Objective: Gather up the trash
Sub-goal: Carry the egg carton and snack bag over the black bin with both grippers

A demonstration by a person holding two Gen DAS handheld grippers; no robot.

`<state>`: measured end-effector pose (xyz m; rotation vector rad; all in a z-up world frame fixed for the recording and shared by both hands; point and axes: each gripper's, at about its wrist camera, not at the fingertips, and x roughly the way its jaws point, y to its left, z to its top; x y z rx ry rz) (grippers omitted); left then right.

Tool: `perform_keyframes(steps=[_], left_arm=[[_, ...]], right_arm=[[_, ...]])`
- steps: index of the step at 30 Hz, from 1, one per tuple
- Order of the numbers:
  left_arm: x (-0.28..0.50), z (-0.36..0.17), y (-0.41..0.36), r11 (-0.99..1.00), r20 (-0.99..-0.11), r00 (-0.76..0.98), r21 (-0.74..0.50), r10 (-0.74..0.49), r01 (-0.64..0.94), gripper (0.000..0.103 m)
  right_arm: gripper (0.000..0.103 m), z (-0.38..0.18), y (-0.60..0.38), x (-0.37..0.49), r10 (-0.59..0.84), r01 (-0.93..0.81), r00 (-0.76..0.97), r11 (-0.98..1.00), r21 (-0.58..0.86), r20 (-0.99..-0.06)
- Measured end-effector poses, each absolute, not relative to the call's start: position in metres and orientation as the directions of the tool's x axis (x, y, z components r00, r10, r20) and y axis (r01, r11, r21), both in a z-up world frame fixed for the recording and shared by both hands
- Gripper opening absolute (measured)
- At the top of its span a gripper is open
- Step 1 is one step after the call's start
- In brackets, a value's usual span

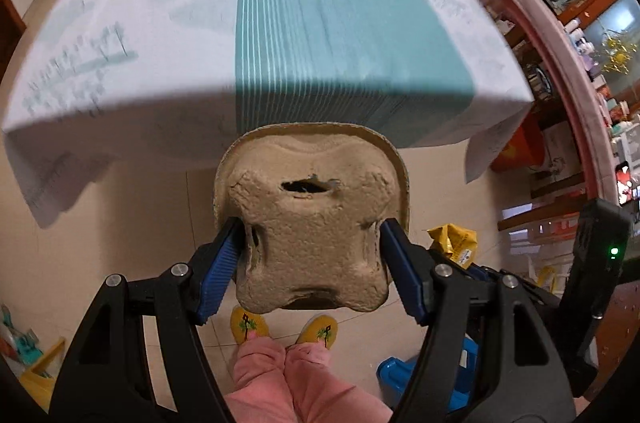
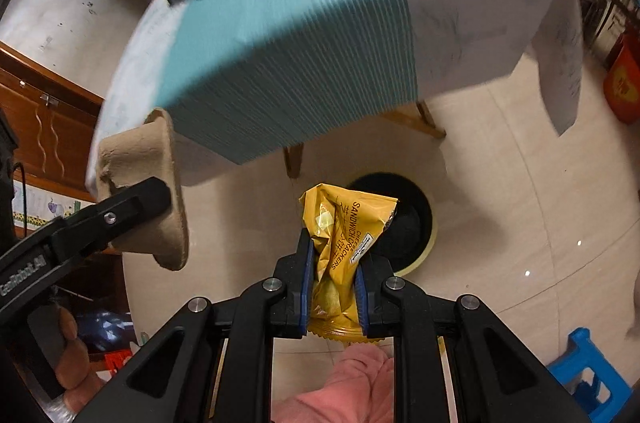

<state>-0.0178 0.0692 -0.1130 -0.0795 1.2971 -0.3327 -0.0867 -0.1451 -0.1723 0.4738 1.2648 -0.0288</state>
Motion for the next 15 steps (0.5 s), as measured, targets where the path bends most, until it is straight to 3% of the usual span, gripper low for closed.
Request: perform_keyframes(steps=[7,15], left_arm=[[-0.022,-0.198,0.044,0.969,-0.954,0.241,-0.128,-0.179,0.212,0.067],[-0.018,-0.279,0.014,0.967,-0.964,0.221,-0.094,-0.148,0.236,0.067]], right_arm=[[0.017,-0.273,-0.171,-0.081,0.250,0.316,0.281,0.887,0.336,-0.926],[0.017,-0.351,-0.184,-0.079,0.266,0.326,0.262,0.880,0.345,-0.927]])
